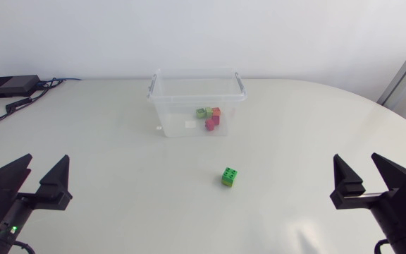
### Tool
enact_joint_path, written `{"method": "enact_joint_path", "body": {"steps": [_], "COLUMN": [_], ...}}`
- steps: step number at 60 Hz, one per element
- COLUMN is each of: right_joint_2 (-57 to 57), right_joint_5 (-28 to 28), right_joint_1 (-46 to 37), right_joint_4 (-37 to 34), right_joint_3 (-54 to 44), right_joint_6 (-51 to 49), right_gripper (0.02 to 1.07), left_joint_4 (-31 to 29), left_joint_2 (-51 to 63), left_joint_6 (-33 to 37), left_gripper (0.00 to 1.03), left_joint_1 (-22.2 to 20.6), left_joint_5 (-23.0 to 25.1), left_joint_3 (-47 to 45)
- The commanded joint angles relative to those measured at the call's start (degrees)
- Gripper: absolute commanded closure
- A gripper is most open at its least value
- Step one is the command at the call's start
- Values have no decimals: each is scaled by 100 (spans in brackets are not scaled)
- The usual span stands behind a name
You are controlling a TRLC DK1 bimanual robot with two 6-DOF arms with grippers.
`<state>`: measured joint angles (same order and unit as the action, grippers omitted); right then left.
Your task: Place the duplo bricks in the container
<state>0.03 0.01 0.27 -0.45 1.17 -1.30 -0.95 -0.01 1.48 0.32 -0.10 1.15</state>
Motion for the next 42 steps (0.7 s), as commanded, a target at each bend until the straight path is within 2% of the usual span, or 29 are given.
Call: {"method": "enact_joint_path", "body": {"steps": [1, 42], "right_joint_2": [-30, -47], "right_joint_5": [-19, -19], "right_joint_1": [8, 228], "right_joint_4": [-17, 80], "right_joint_3": [-117, -126], "right_joint_6": [-28, -11], "right_gripper": [6, 7], "left_joint_4": [25, 25], "left_joint_2": [-60, -60], "left_joint_6": [-51, -51], "left_gripper": [4, 4], "left_joint_1": [30, 30], "left_joint_5": [1, 1], "left_joint_3": [-106, -106]}}
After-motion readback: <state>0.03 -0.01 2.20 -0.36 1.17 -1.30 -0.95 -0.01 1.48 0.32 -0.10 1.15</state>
